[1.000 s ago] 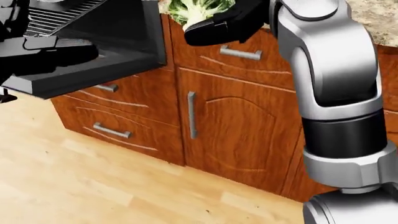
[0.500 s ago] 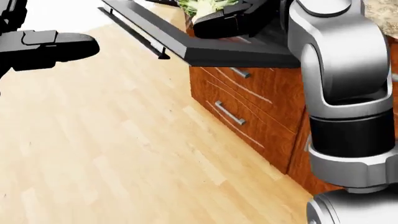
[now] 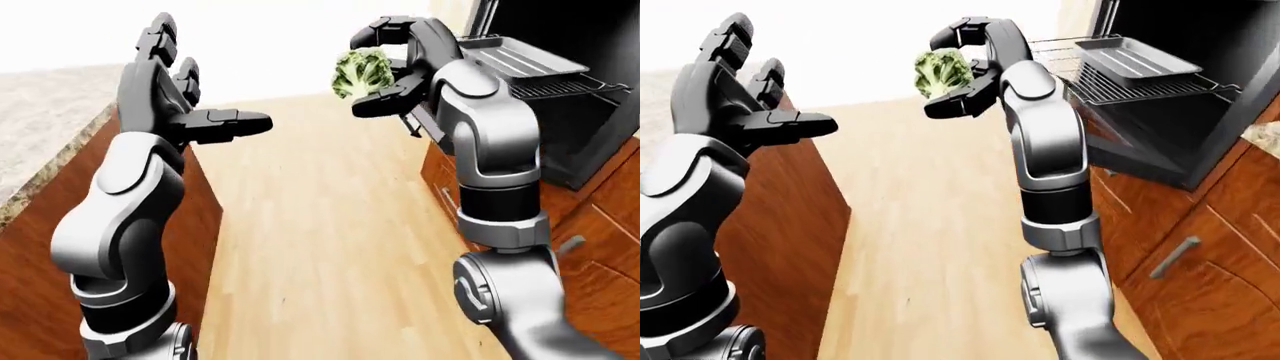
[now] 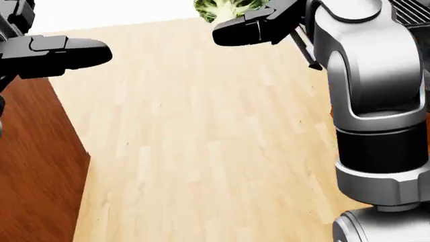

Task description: Place the broccoli on the rack of the oven.

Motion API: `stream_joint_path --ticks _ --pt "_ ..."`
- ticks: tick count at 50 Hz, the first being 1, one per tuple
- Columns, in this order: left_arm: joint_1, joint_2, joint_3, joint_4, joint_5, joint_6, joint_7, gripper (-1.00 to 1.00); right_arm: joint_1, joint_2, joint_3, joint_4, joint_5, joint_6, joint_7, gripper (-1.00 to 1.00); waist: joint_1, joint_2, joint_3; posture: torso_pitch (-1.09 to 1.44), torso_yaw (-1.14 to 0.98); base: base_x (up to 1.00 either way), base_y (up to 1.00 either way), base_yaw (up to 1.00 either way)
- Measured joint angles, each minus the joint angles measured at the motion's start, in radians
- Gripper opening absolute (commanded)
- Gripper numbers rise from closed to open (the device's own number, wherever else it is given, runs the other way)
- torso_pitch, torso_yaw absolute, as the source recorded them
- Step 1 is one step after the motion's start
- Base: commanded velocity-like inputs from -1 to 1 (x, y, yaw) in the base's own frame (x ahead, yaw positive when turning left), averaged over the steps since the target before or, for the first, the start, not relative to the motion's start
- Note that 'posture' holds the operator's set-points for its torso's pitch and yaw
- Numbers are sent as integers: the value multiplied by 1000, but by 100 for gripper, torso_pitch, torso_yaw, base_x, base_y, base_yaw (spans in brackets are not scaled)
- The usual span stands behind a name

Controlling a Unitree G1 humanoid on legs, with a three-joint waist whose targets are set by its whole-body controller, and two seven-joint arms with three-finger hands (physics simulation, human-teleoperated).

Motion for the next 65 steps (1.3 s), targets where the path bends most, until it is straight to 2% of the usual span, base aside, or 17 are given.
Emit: stream_joint_path --ticks 4,8,11,13,18,26,29,34,38,42,46,49,53,57,61,63,65 --pt "-1 4 0 -1 1 -8 -2 100 -5 3 1 -8 -1 -1 -1 -100 5 65 -12 0 0 0 0 100" --pt "21 9 24 12 12 7 9 100 3 25 32 3 12 2 8 -100 34 37 -9 0 0 0 0 62" --pt "9 12 34 2 19 2 15 100 -10 25 34 -2 20 8 11 -100 13 -5 19 0 0 0 0 0" --pt "5 10 26 -2 14 2 13 100 -16 18 24 -11 17 6 7 -100 5 -16 32 0 0 0 0 0" --pt "1 7 12 -2 2 4 7 100 -35 4 6 -9 8 5 -4 -100 12 -59 17 0 0 0 0 0" --pt "10 4 6 7 -6 13 4 100 -26 7 11 26 6 41 -3 -100 -1 14 4 0 0 0 -33 0" --pt "7 9 19 9 1 13 11 100 -35 12 23 10 14 37 5 -100 -2 43 -24 0 0 0 -70 0" --pt "0 12 19 -8 0 -2 12 100 -42 10 14 -25 15 15 4 -100 4 -3 -23 0 0 0 -69 0" --pt "-1 13 20 -4 1 4 15 100 -29 11 17 -31 16 24 4 -100 8 -88 -21 0 0 0 -69 0" --pt "13 -7 -15 5 -10 15 7 100 5 -5 -4 -13 6 42 -2 -100 -19 -73 -2 0 0 0 -69 0" --pt "8 -1 -5 2 -10 19 6 100 0 -3 0 -25 2 46 -5 -100 -6 -20 3 0 0 0 -68 0" --pt "0 4 7 -14 -7 11 8 100 -4 1 5 -39 6 44 -3 -100 -2 3 4 0 0 0 -57 0" --pt "1 5 10 -11 -7 5 9 100 -17 2 9 -26 8 41 -1 -100 2 4 -10 0 0 0 -36 0" --pt "1 5 6 -3 -9 11 10 100 -19 -2 7 -22 7 42 0 -100 4 -23 -17 0 0 0 -38 0" --pt "-3 6 7 -10 -11 8 12 100 -35 -7 4 -39 3 47 2 -100 3 3 -11 0 0 0 -45 0" --pt "7 7 11 -7 -10 8 13 100 -27 0 11 -40 5 49 5 -100 10 -20 -8 0 0 0 -45 0" --pt "18 6 18 9 -6 17 17 100 -19 8 25 -23 10 57 12 -100 10 0 -15 0 0 0 -45 0"
